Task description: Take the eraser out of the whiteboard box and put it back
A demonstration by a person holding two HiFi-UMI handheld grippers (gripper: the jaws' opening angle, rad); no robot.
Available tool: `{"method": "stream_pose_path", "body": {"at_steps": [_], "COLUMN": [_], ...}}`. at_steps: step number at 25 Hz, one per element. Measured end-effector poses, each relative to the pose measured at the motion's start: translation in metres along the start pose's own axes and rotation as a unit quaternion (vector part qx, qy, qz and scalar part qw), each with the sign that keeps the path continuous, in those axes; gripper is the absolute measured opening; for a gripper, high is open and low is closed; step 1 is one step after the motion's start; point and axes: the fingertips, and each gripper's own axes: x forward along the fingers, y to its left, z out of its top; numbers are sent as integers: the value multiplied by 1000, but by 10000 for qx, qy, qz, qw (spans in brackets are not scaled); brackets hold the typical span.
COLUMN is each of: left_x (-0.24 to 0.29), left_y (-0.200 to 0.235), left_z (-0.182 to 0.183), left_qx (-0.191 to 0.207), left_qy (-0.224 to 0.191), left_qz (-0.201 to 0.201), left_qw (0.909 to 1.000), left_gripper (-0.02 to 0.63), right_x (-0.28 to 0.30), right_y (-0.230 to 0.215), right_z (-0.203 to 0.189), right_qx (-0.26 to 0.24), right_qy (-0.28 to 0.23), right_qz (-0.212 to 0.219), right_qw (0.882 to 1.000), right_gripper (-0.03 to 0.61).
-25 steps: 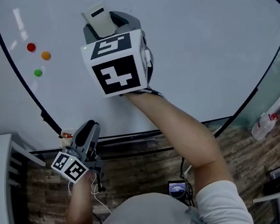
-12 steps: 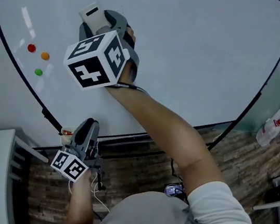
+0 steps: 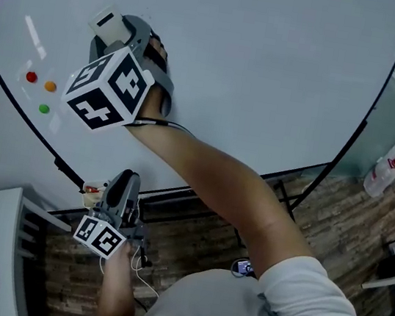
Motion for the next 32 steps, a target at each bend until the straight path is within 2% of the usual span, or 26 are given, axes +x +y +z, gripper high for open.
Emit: {"method": "stream_pose_path", "body": {"at_steps": [12, 32], "left_x": [13, 51], "left_y": [-8, -36], "left_z": [-6, -27], "left_qx": [21, 7], "left_qy": [116, 343], "left_qz": [-71, -280], "left_qw": [9999, 9990], "left_gripper": [91, 91], "right_x": [-13, -39], "right_y": [-23, -92], "right_z": [-10, -33], "right_qx": [-6, 137], "right_qy": [-25, 93], "right_qz": [-126, -307], "right_qw": [9999, 9994], "right_gripper": [253, 253]}}
